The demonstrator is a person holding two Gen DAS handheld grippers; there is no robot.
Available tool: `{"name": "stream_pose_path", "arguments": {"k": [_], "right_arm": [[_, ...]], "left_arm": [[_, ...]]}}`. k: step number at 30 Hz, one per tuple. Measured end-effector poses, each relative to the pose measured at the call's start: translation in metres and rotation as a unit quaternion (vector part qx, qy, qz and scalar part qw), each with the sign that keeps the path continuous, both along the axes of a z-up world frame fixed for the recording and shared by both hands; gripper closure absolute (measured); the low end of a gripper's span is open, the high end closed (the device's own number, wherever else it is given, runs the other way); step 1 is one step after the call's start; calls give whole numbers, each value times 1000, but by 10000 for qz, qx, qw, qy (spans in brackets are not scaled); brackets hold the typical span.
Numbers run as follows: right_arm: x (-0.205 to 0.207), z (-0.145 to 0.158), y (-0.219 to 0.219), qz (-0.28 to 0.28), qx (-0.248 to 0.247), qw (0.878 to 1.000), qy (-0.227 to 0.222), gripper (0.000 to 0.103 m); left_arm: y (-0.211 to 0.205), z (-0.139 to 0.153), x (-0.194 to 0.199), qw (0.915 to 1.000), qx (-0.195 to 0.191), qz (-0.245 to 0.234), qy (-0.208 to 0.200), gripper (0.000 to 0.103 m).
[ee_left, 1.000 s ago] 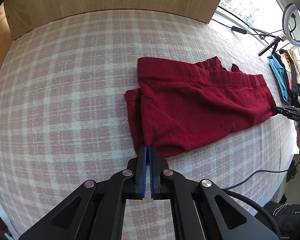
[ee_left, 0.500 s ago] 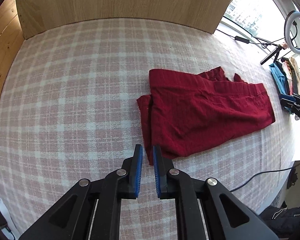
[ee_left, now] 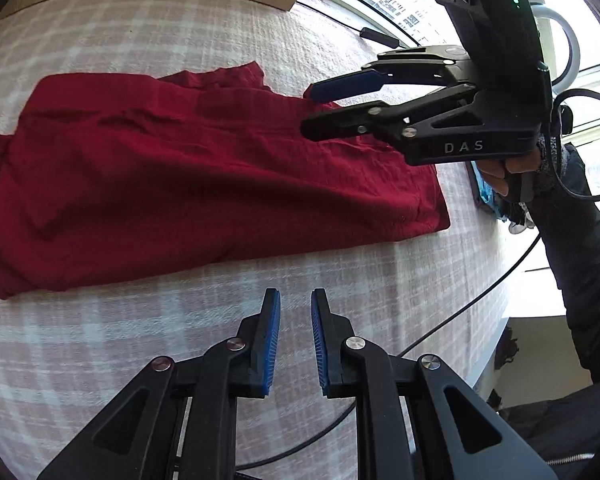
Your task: Fold clothes
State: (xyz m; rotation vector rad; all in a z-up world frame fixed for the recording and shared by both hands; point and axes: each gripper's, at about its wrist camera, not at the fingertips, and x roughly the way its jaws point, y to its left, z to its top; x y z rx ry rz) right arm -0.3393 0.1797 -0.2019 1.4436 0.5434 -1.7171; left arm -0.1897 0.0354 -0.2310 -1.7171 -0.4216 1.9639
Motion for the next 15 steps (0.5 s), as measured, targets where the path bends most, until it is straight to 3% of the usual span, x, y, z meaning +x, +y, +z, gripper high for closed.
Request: {"name": "stream_pose_path", "arguments": {"k": [8, 9, 12, 15], "right_arm": [[-14, -19, -3, 443, -27, 9982, -405, 61], [-16, -20, -5, 478, -35, 9977, -480, 63], [-18, -17, -5, 612, -103, 9961, -620, 92], [-25, -14, -2, 551, -216, 9950, -811, 93]], "left_arm": [[13, -10, -3, 9974, 127, 707, -100, 86], [14, -12, -2, 9970, 141, 744, -142, 85], [20, -21, 0, 9951, 181, 933, -264, 81], [21, -24, -1, 9913, 391, 1220, -307, 80]]}}
